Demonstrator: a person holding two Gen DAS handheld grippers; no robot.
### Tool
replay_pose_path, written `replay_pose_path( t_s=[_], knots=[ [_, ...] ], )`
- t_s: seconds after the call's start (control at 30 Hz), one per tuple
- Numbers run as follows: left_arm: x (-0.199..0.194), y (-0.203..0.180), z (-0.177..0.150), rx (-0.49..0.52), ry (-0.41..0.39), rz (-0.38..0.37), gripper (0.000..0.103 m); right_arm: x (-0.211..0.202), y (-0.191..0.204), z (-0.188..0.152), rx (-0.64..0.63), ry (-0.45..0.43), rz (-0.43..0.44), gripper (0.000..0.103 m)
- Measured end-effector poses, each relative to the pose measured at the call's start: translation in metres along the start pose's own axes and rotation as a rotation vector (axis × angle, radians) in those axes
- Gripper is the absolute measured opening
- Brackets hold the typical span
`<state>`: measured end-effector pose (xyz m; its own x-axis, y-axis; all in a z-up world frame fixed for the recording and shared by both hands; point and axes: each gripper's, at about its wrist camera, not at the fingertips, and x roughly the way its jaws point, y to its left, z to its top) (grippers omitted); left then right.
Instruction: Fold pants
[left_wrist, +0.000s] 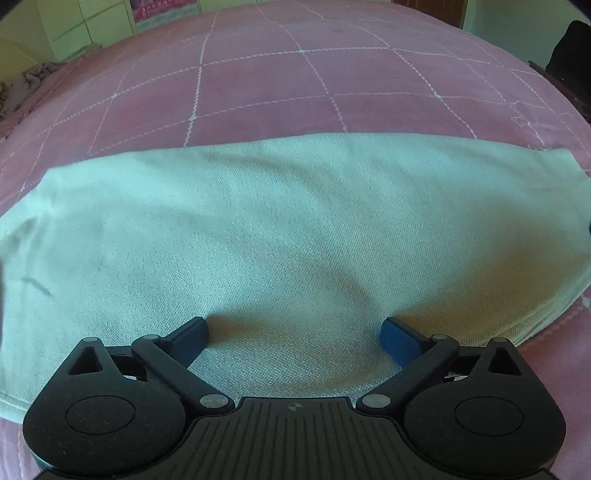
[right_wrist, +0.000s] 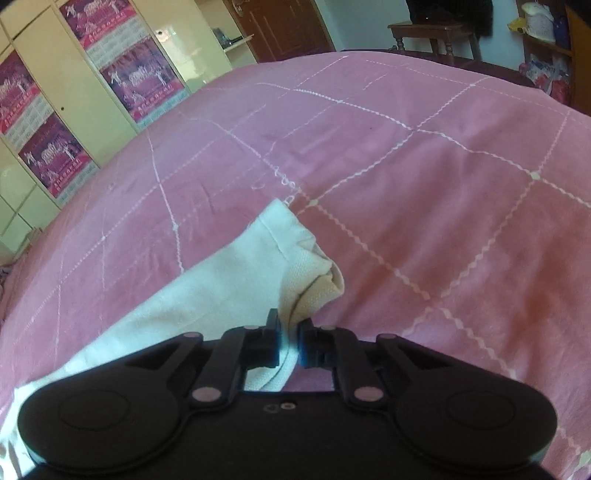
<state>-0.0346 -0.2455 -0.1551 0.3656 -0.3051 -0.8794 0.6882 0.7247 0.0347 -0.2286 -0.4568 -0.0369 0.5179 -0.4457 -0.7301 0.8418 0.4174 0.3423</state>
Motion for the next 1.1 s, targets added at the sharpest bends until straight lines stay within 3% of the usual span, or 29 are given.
replay_pose_path(
  t_s=[0.07, 0.17, 0.33, 0.57, 0.67, 0.73, 0.77, 0.83, 0.87, 0.9, 1.0, 1.1],
  knots=[
    [-0.008, 0.018, 0.005, -0.062, 0.018, -0.044, 0.091, -0.009, 0.003, 0.002, 0.014, -0.017, 0.022, 0.009],
    [-0.022, 0.057, 0.005, -0.179, 0.005, -0.084, 0.091, -0.034, 0.036, 0.006, -0.064, -0.079, 0.111, 0.009],
    [-0.041, 0.130, -0.006, -0.305, -0.032, -0.061, 0.091, -0.062, 0.124, -0.009, -0.231, -0.104, 0.285, 0.009],
    [-0.059, 0.215, -0.036, -0.439, -0.071, 0.023, 0.091, -0.061, 0.243, -0.087, -0.402, 0.022, 0.474, 0.009],
    [-0.064, 0.240, -0.049, -0.487, -0.079, 0.029, 0.091, -0.043, 0.274, -0.133, -0.456, 0.109, 0.473, 0.010],
    [-0.063, 0.248, -0.055, -0.522, -0.068, -0.014, 0.091, -0.024, 0.287, -0.164, -0.505, 0.210, 0.420, 0.026],
    [-0.061, 0.252, -0.057, -0.549, -0.059, -0.053, 0.091, -0.014, 0.291, -0.177, -0.537, 0.259, 0.376, 0.029],
    [-0.055, 0.258, -0.062, -0.627, -0.035, -0.175, 0.091, -0.020, 0.290, -0.195, -0.594, 0.256, 0.361, 0.040],
    [-0.052, 0.259, -0.063, -0.663, -0.020, -0.234, 0.092, -0.026, 0.290, -0.193, -0.603, 0.259, 0.384, 0.061],
    [-0.049, 0.257, -0.063, -0.703, 0.000, -0.290, 0.094, -0.036, 0.286, -0.188, -0.591, 0.264, 0.415, 0.072],
    [-0.041, 0.249, -0.061, -0.753, 0.017, -0.358, 0.096, -0.067, 0.267, -0.169, -0.557, 0.178, 0.472, 0.072],
    [-0.033, 0.231, -0.058, -0.734, 0.035, -0.362, 0.098, -0.087, 0.241, -0.146, -0.541, 0.080, 0.433, 0.074]
  ],
)
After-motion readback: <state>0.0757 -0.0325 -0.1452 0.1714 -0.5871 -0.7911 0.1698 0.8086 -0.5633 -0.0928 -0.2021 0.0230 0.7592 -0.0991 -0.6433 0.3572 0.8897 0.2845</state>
